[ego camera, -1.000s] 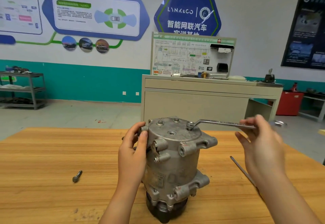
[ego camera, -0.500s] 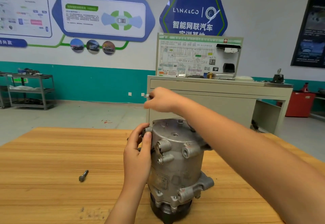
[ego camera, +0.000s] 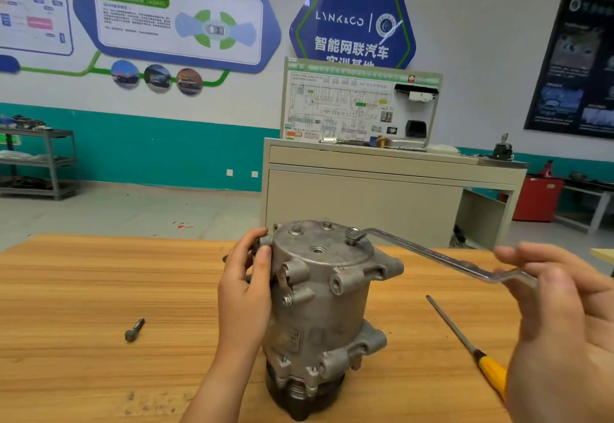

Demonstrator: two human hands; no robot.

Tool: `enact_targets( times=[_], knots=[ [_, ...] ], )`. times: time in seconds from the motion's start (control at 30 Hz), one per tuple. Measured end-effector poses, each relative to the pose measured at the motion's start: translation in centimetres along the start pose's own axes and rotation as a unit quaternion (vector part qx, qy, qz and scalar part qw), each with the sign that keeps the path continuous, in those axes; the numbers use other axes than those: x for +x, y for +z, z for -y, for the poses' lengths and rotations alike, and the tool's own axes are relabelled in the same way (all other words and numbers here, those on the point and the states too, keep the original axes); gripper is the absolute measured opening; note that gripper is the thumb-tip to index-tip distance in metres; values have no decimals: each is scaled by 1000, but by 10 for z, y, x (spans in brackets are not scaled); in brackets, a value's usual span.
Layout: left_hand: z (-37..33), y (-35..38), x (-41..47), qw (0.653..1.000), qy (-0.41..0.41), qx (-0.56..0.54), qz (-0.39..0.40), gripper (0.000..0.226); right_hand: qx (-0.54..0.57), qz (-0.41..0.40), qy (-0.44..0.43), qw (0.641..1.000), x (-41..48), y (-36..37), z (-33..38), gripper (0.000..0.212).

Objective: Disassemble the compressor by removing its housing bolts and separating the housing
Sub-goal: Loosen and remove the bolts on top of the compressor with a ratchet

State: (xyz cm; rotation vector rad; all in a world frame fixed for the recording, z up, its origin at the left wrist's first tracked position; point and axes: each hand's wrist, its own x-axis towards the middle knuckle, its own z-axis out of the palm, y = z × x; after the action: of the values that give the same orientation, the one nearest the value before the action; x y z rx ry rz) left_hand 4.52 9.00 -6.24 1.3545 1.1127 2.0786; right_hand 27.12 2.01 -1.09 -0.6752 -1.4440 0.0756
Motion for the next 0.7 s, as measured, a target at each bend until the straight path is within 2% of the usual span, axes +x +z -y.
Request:
enact_targets(
  times=[0.03,0.07,0.1,0.17,0.23,0.3,0.37,0.4,0.5,0.6,0.7],
  knots=[
    [0,1,0,1000,-2,2,-4,26,11,-106,32,994,1,-3,-10,17],
    [-1,1,-1,1000,-4,-2,-4,26,-1,-173,71,982,7,2,-15,17],
    [-2,1,-2,1000,-6,-10,-3,26,-19,-200,99,975,11,6,-22,18],
    [-4,1,-2,1000,-16,-16,-4,27,-110,-173,140,969,32,9,-45,23],
    [-3,0,-1,1000,-16,-20,-1,27,-208,-71,196,956,53,11,-71,37],
    [-3,0,-1,1000,-15,-19,0,27,-286,48,246,925,75,23,-86,64],
    [-3,0,0,1000,-11,-12,-6,26,-340,145,270,889,92,47,-88,77],
    [-4,0,-1,1000,-10,-11,-7,26,-366,191,261,873,100,62,-86,76],
    [-5,1,-2,1000,-12,-1,-7,27,-393,317,219,835,120,107,-68,54],
    [-6,0,-2,1000,-9,8,-12,28,-350,434,159,815,128,151,-36,45],
    [-8,1,-2,1000,-13,6,-10,27,-283,506,134,803,118,181,2,42]
  ],
)
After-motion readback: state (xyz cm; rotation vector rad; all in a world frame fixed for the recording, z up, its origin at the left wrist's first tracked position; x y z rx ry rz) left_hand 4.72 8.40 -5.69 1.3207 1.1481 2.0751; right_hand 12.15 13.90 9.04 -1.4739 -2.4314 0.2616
